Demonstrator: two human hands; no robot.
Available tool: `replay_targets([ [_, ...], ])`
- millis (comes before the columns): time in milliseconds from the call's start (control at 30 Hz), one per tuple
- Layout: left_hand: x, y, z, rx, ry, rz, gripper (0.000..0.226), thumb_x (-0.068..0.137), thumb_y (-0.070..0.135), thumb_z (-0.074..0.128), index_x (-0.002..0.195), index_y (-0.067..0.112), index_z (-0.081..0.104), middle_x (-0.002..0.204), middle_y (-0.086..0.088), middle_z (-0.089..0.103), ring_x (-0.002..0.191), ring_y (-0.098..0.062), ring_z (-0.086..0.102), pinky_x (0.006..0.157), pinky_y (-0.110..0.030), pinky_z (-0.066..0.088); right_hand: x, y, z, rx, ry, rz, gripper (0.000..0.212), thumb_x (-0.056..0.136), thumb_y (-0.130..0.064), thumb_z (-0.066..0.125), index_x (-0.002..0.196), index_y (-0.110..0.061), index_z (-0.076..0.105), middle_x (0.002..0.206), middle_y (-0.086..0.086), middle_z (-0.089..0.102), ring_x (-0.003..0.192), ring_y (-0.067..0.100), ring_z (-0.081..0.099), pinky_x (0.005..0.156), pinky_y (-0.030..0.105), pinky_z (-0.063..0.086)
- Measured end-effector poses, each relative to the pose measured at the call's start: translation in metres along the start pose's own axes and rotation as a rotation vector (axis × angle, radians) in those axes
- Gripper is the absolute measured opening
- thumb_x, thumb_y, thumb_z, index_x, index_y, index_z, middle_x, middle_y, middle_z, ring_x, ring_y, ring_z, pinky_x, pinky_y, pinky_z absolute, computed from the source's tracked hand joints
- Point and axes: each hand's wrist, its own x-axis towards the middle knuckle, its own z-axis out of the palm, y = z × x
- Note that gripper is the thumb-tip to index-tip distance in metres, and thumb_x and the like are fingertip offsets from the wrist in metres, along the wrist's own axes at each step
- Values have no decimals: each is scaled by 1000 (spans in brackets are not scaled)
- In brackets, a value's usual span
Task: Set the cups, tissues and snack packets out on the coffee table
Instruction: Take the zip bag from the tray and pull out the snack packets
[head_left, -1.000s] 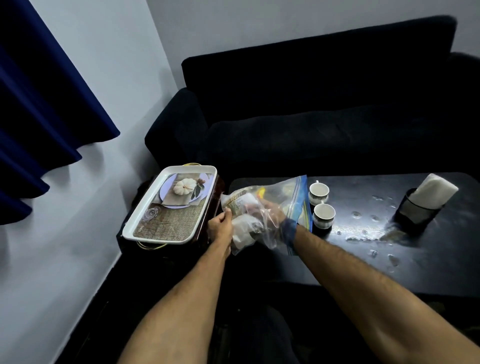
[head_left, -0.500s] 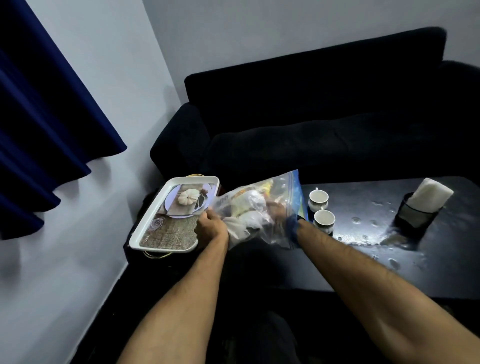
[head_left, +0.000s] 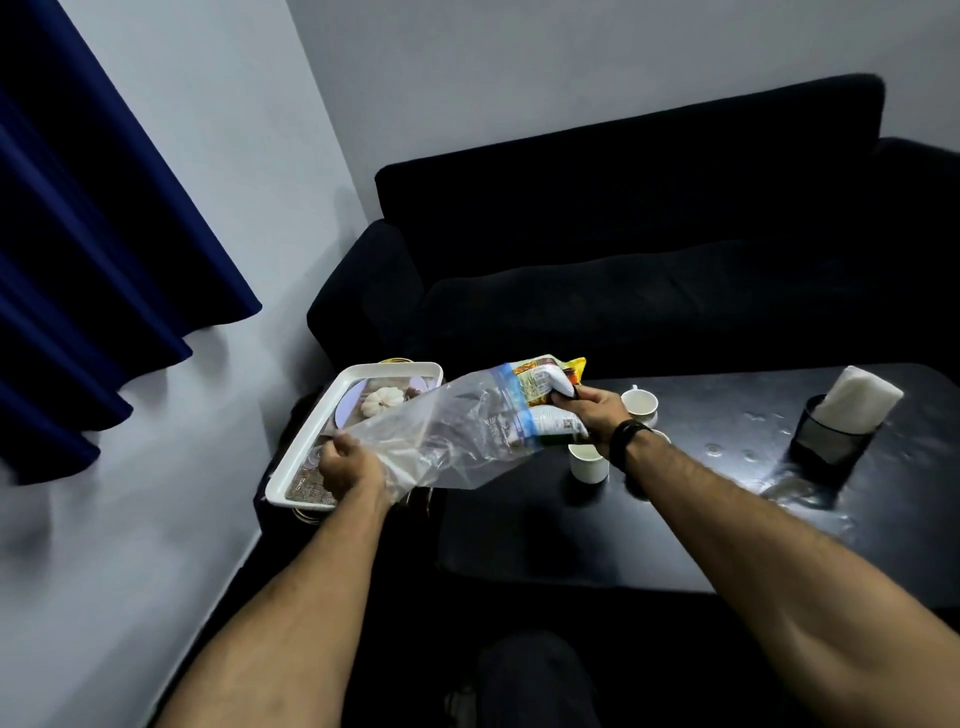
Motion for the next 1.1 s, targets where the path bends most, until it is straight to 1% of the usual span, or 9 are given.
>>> replay_targets([
  [67,5,7,-2,-33,80,-6,40,99,34,37,100,4,64,107,-22,71,96,-39,66,74,-37,47,0,4,7,2,31,-19,31,86,-4,68,115,5,66,70,-2,74,58,9,67,71,29,57],
  [200,30,29,-11,-104,252,-1,43,102,32,30,106,-2,56,115,-25,66,104,-44,60,82,-42,44,8,5,9,37,157,-91,34,86,-2,68,118,9,64,109,22,67,93,24,63,91,37,51],
  [367,42,29,-12,-106,300,-21,36,104,30,27,102,1,47,118,-26,63,105,-44,59,79,-41,41,18,19,14,-173,153,-103,34,82,-7,74,113,4,69,112,23,69,98,25,64,97,38,51],
  [533,29,-9,-2,-98,194,-143,31,99,25,39,113,-1,51,120,-28,61,107,-43,59,87,-42,43,19,57,47,-348,57,-3,35,80,-10,76,113,1,70,114,20,69,108,28,65,103,42,48],
  [633,22,-31,2,-102,102,-207,16,91,21,52,100,8,53,110,-24,67,99,-39,64,86,-41,49,22,81,60,-431,81,76,38,78,-19,79,114,-8,72,116,13,70,112,26,64,105,35,47],
  [800,19,-51,17,-108,-27,-238,16,82,21,58,88,6,56,98,-28,70,87,-42,69,81,-50,57,28,105,66,-490,155,140,40,79,-27,78,116,-16,72,120,10,69,114,23,63,103,29,45],
  [900,8,-55,25,-7,-99,-115,21,82,22,58,87,2,56,90,-23,72,82,-38,69,75,-39,56,31,109,66,-581,172,106,36,77,-29,78,112,-21,73,118,10,70,113,26,63,102,32,46],
  [967,-6,-59,32,106,-175,38,17,84,22,58,86,4,56,86,-19,72,80,-34,67,67,-31,45,30,112,66,-644,182,84,31,77,-29,76,107,-24,75,115,11,70,110,27,64,100,34,49],
  [1100,-34,-68,58,224,-393,161,13,88,18,56,84,8,49,86,-14,67,78,-27,58,71,-36,41,27,119,66,-673,242,56,16,77,-24,74,92,-21,77,106,7,72,100,24,66,87,27,49],
])
